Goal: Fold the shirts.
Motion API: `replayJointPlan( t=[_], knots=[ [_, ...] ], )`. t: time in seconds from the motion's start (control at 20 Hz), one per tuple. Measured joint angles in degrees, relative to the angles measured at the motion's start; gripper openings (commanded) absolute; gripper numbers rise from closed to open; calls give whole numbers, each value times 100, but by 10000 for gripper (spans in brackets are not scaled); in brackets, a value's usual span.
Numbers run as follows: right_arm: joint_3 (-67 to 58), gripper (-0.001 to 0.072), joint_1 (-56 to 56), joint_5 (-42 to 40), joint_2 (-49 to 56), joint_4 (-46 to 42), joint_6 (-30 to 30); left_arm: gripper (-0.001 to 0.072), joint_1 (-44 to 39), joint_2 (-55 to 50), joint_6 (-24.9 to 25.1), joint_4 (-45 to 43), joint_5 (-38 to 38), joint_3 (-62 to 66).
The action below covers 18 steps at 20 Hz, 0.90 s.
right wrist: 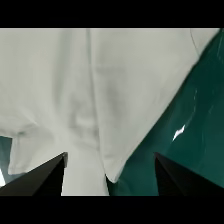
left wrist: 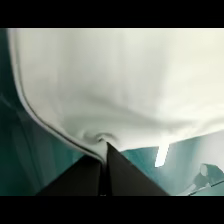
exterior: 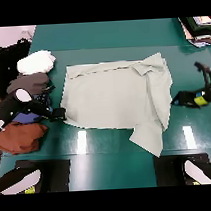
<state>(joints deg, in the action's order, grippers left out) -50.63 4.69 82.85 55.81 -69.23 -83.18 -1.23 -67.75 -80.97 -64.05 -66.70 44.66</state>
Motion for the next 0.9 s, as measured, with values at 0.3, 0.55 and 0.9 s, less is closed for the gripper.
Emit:
replayJointPlan(
  t=[0.3, 0.55, 0.9],
  knots=[
    [1609, 563, 372, -205, -638, 284, -66, 22, -15, 2, 0, 107, -11, 229],
    [2146, 319, 428, -603, -479, 675, -13, 22, -20, 2, 28, 125, 52, 260],
    [1985, 14, 433, -901, -254, 793, 267, 22, -22, 57, 44, 72, -33, 476]
  ],
)
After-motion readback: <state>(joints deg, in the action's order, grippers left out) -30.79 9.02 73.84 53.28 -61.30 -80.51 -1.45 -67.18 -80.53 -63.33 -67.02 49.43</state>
